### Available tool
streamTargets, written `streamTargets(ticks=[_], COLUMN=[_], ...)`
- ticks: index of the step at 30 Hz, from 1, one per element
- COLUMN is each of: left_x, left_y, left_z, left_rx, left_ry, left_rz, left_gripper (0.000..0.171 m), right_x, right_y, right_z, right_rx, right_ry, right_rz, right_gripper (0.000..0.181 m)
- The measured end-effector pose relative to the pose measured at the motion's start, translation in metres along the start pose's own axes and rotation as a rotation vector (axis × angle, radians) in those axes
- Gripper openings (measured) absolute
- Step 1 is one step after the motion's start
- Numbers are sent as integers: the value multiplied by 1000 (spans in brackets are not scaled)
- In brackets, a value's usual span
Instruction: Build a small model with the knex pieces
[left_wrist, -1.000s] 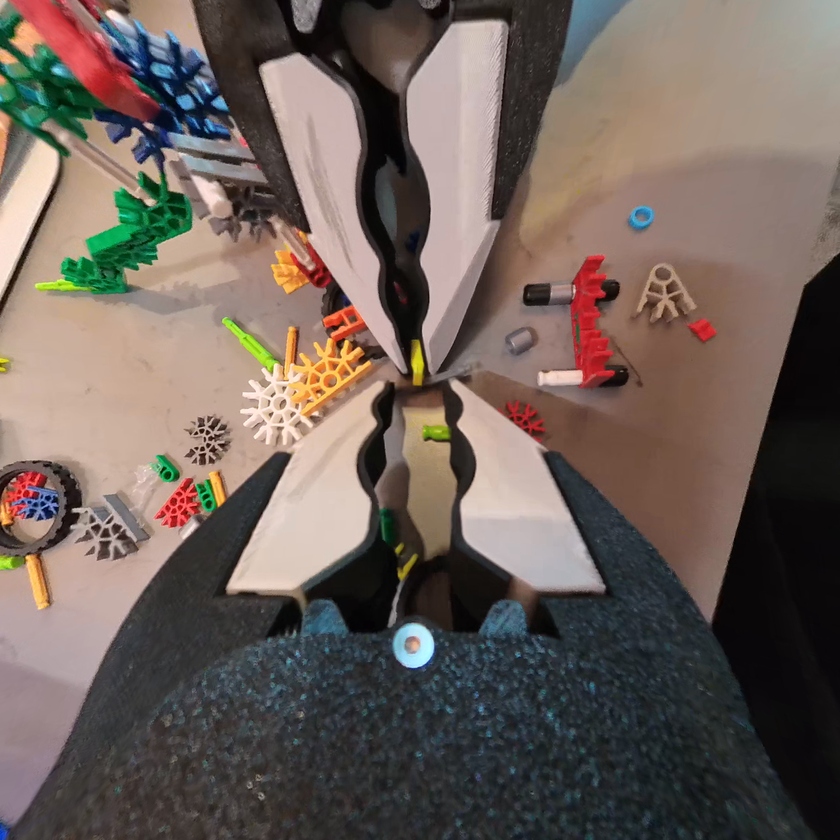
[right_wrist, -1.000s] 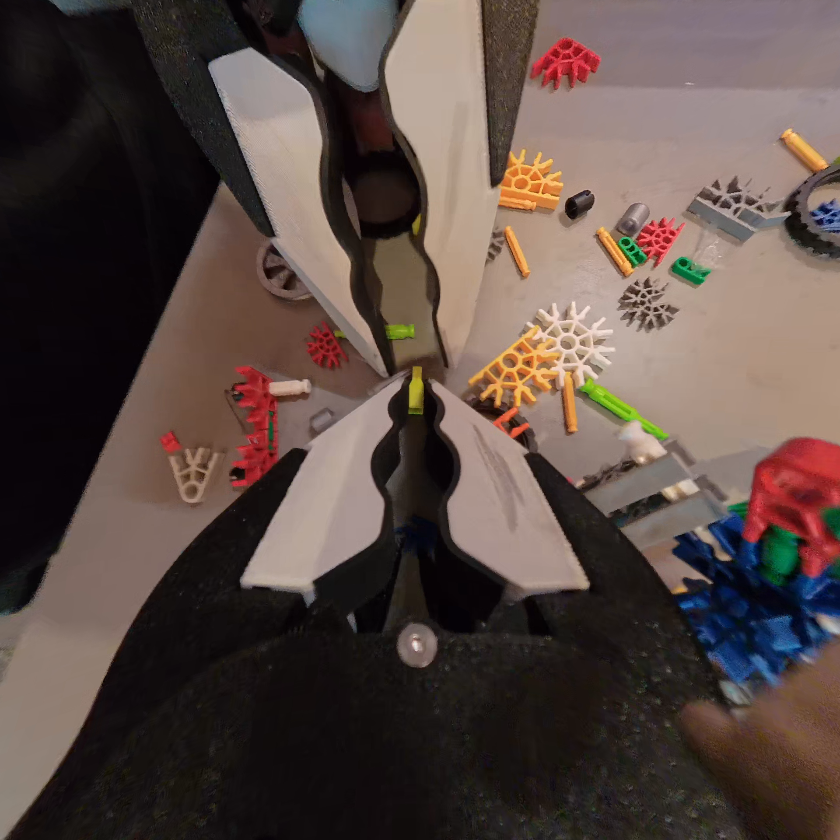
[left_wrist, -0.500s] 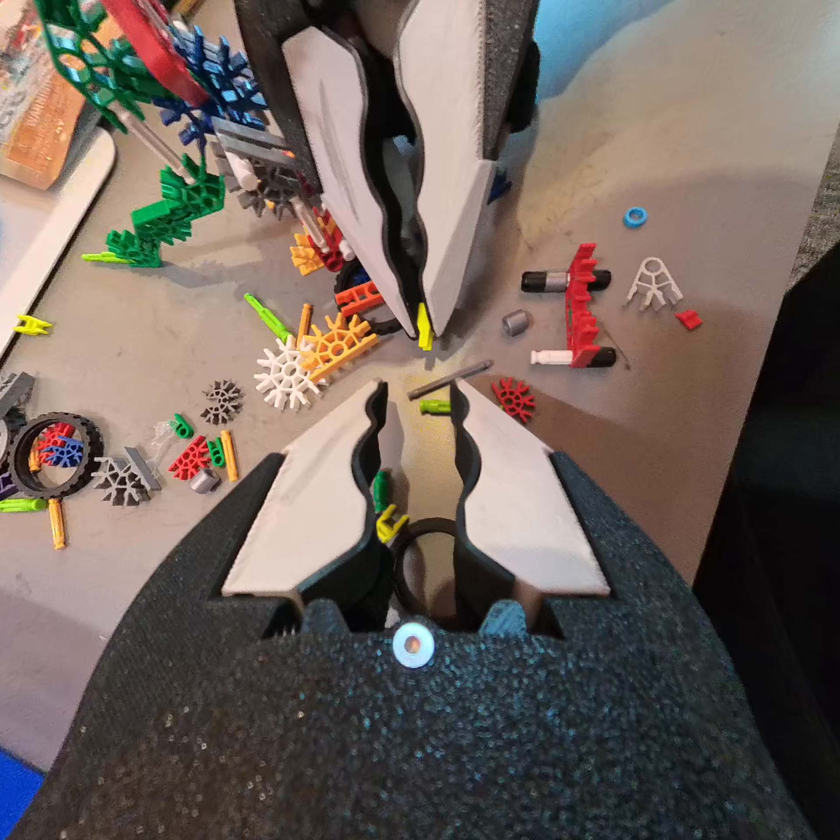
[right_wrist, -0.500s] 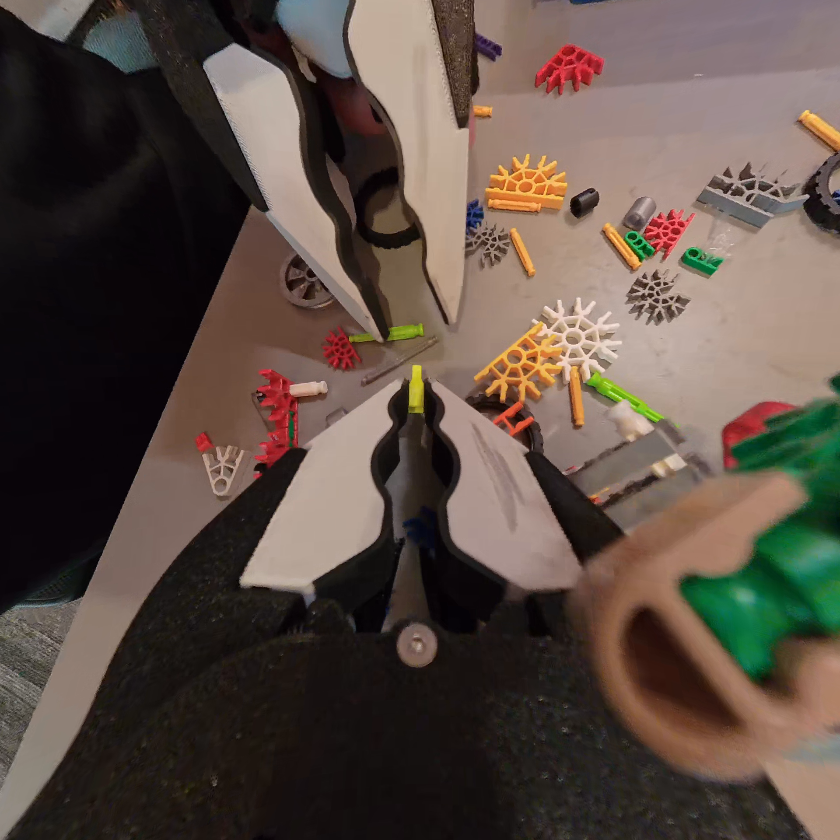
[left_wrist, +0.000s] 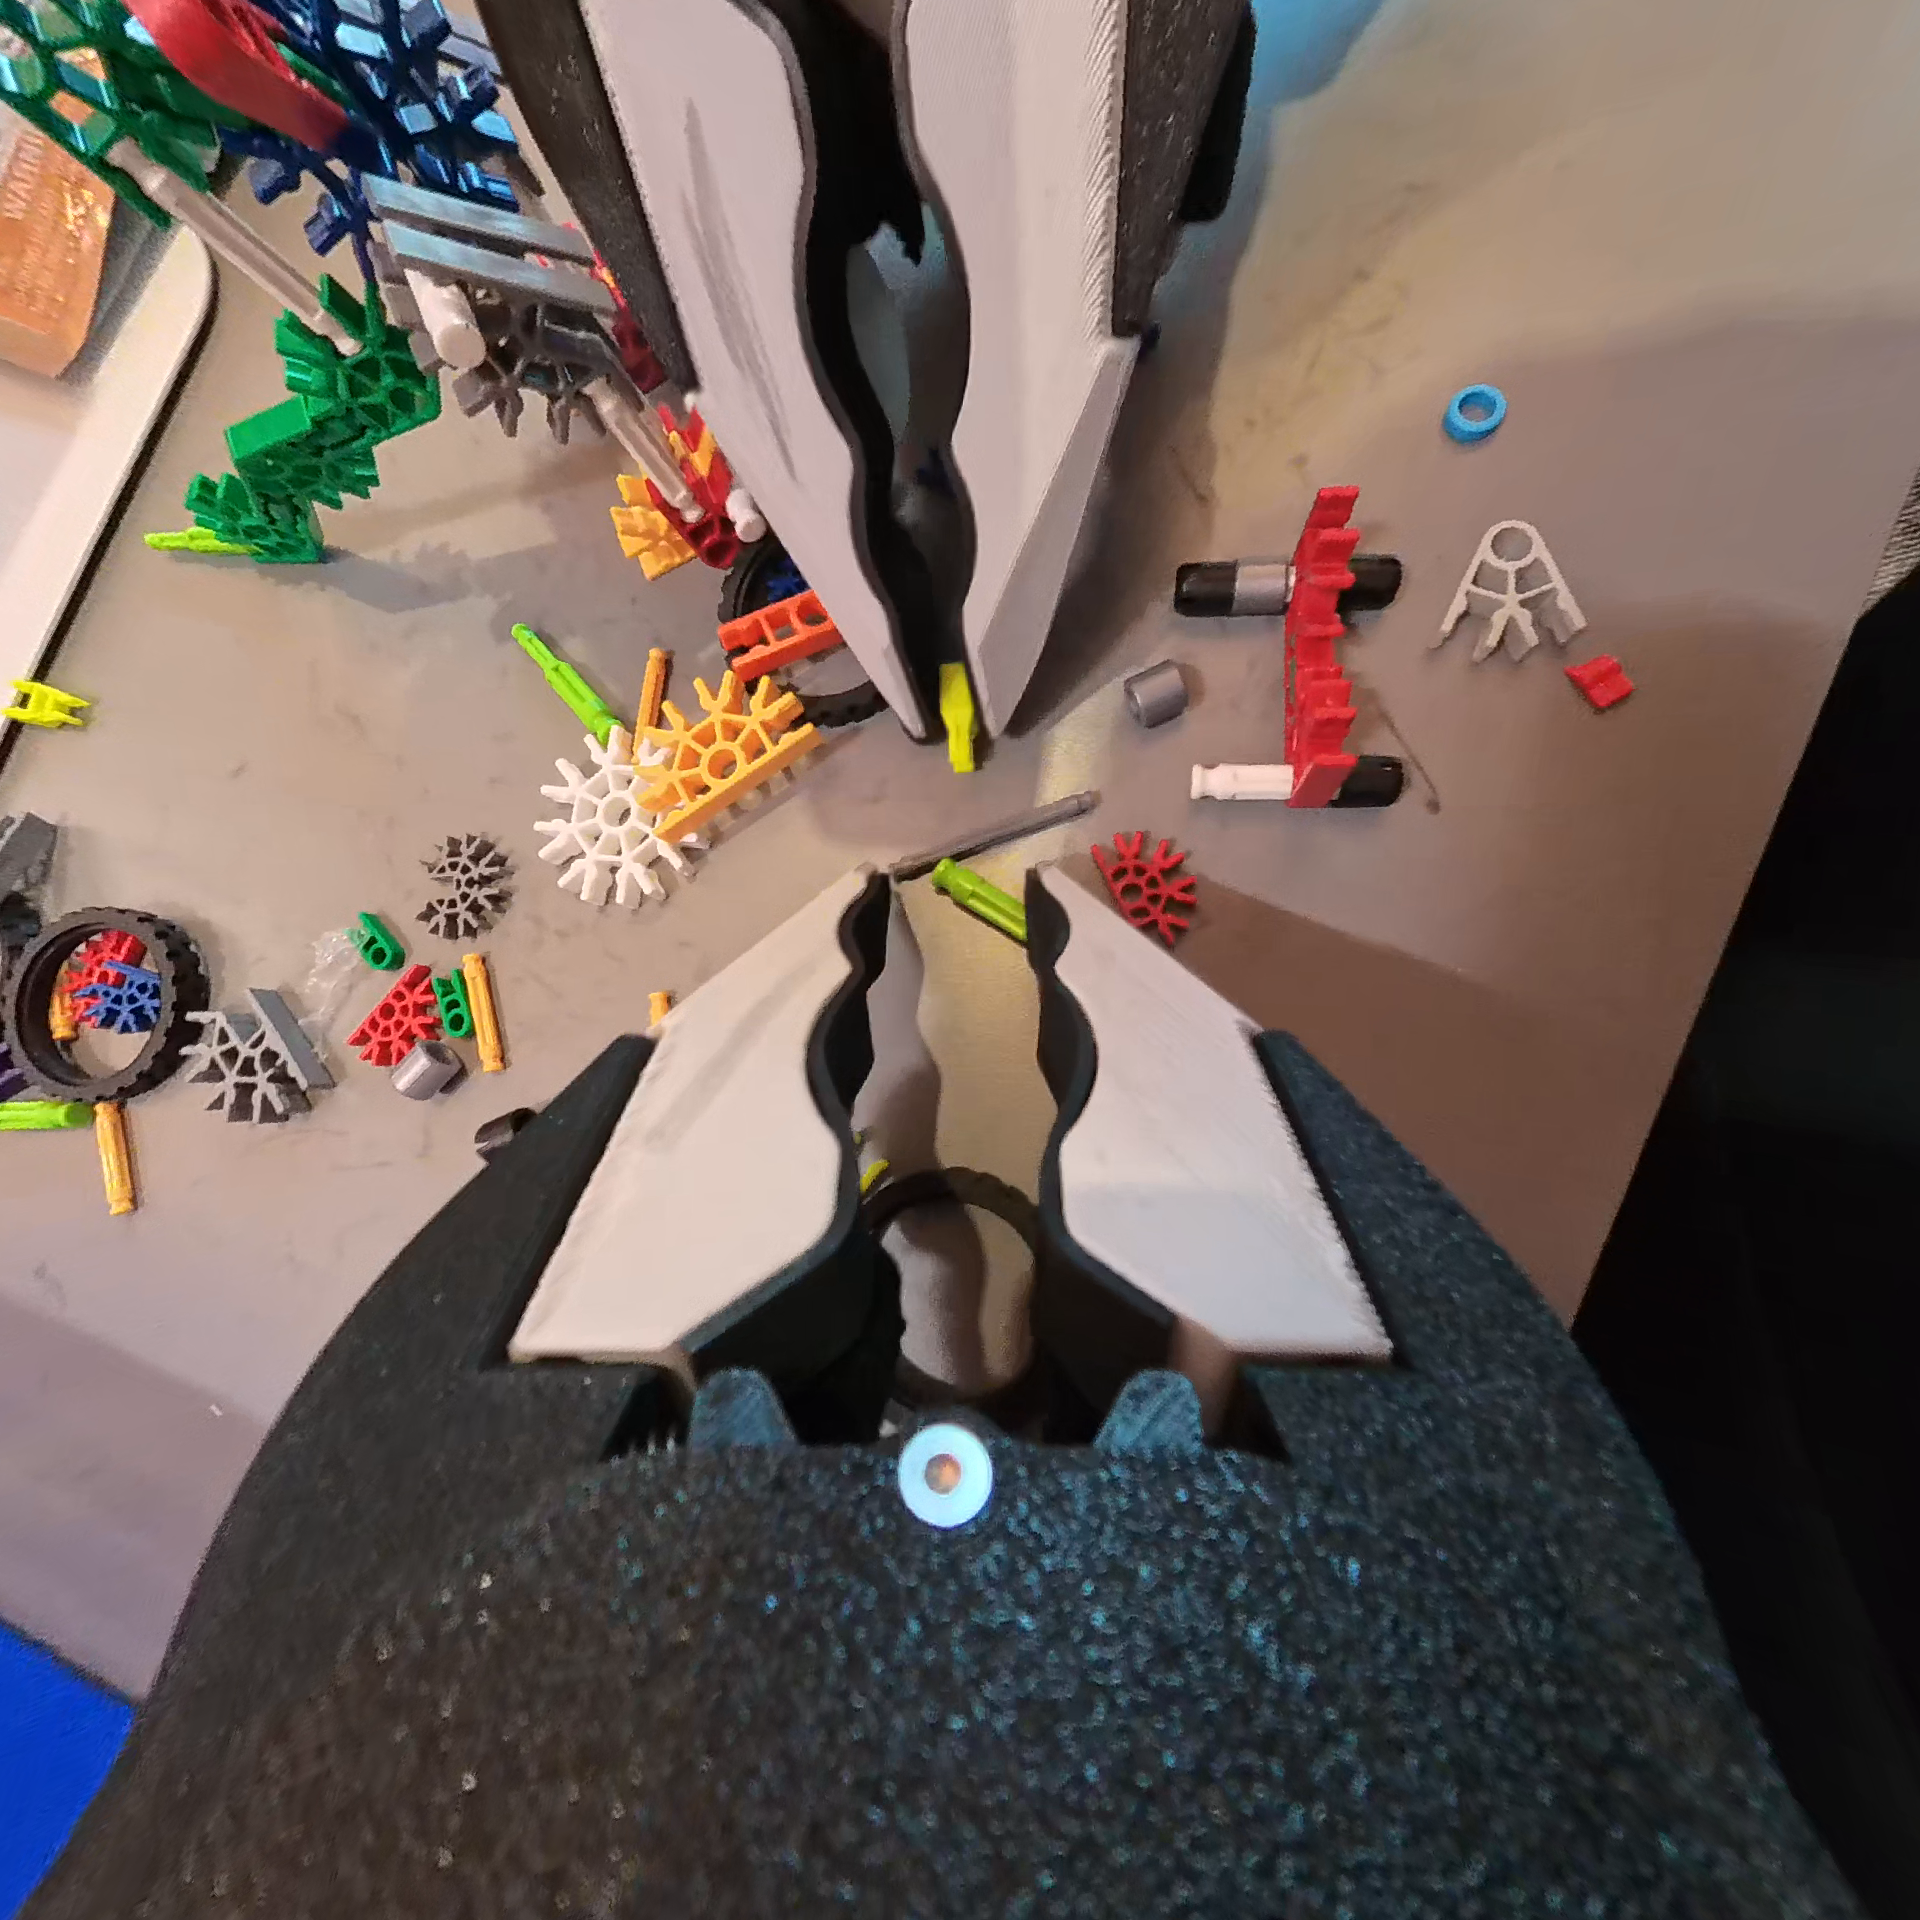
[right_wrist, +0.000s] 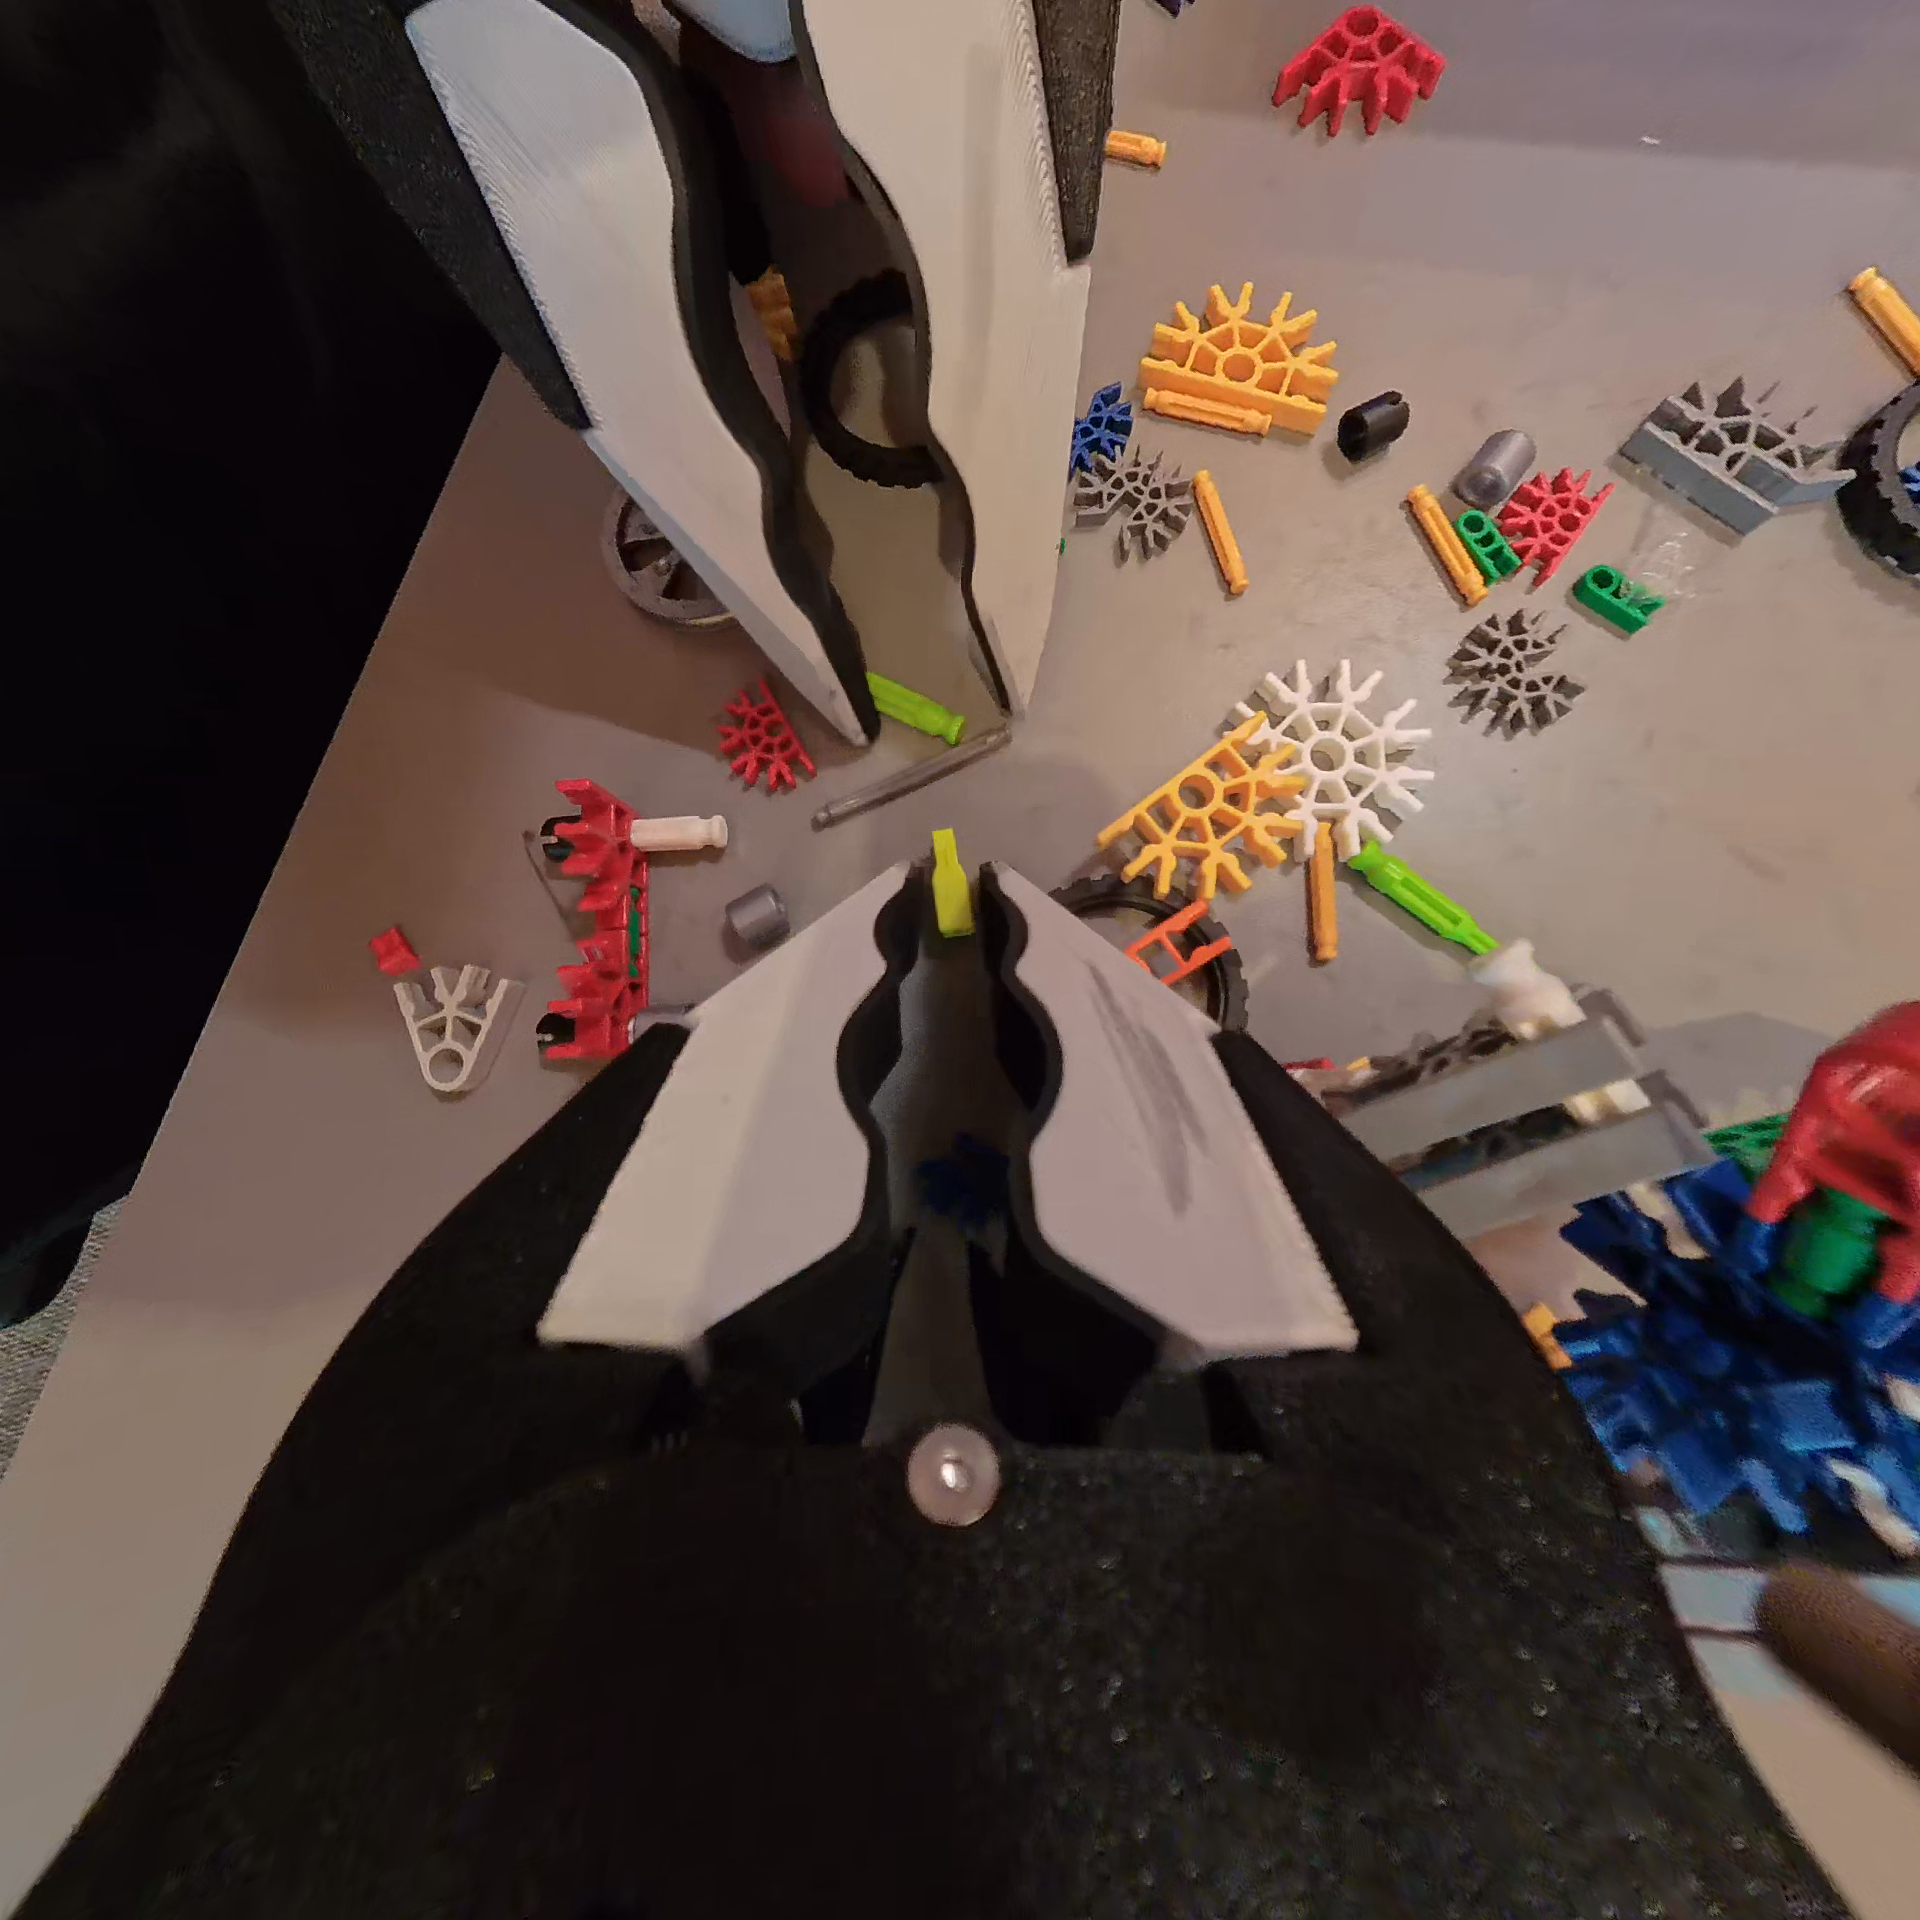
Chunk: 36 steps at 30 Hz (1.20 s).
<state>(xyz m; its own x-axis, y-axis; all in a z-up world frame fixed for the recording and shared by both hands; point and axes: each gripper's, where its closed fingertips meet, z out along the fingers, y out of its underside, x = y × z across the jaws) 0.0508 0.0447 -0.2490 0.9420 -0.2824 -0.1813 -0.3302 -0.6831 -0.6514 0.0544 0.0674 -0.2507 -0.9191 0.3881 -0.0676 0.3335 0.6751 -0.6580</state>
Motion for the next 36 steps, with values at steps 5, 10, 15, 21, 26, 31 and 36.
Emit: streamTargets(ticks=[5,10,15,21,26,31,36], left_x=[-4,-14,-9,3,2,3,4], left_y=[5,14,10,1,0,-3,-4], left_z=[-2,-8,-9,-3,-1,3,4], left_rx=[-23,-61,-58,-48,-63,-53,-45], left_ry=[-28,-69,-78,-63,-77,-72,-59], left_rz=[9,5,24,46,42,38,37], left_gripper=[18,18,23,20,16,11,8], right_x=[-1,0,-2,-1,-3,-7,-8], right_y=[0,3,5,2,0,-3,-4], right_z=[-5,-7,-3,0,2,4,5], right_rx=[-7,-22,-31,-18,-9,-3,-2], right_ry=[2,6,15,26,24,15,15], right_rz=[-24,-34,-51,-52,-59,-72,-74], right_gripper=[12,12,10,6,5,5,5])
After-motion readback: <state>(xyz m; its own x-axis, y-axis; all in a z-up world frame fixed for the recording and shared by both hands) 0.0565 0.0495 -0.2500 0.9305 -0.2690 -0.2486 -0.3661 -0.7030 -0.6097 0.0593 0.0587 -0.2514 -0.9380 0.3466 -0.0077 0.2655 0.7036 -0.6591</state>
